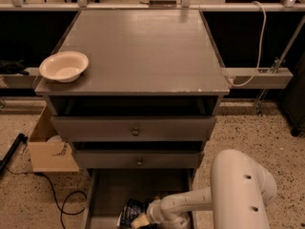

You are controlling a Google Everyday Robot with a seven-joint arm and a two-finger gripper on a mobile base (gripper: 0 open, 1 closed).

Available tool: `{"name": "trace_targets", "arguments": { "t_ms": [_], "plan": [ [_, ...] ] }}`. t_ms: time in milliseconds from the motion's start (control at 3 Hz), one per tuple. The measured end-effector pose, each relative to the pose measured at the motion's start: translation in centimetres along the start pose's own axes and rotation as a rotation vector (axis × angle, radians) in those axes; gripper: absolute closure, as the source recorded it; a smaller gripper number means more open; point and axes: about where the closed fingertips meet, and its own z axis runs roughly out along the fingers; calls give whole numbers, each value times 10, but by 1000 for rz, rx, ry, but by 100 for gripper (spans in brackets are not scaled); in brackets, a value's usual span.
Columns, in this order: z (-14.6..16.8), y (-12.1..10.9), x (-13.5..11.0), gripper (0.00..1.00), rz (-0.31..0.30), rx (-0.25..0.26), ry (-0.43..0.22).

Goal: Pick blue chip bag from bottom drawer and place on counter

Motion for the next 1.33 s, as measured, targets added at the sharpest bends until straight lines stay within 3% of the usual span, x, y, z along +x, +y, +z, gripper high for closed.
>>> {"name": "trace_targets", "arguments": {
  "t_ms": [333, 667, 1000, 1333],
  "plan": [
    [0, 0, 0, 0, 0, 0, 0],
    [0, 0, 0, 17, 0, 0, 0],
    [0, 0, 0, 48, 0, 0, 0],
    [0, 0, 0, 72, 0, 0, 0]
  ]
}}
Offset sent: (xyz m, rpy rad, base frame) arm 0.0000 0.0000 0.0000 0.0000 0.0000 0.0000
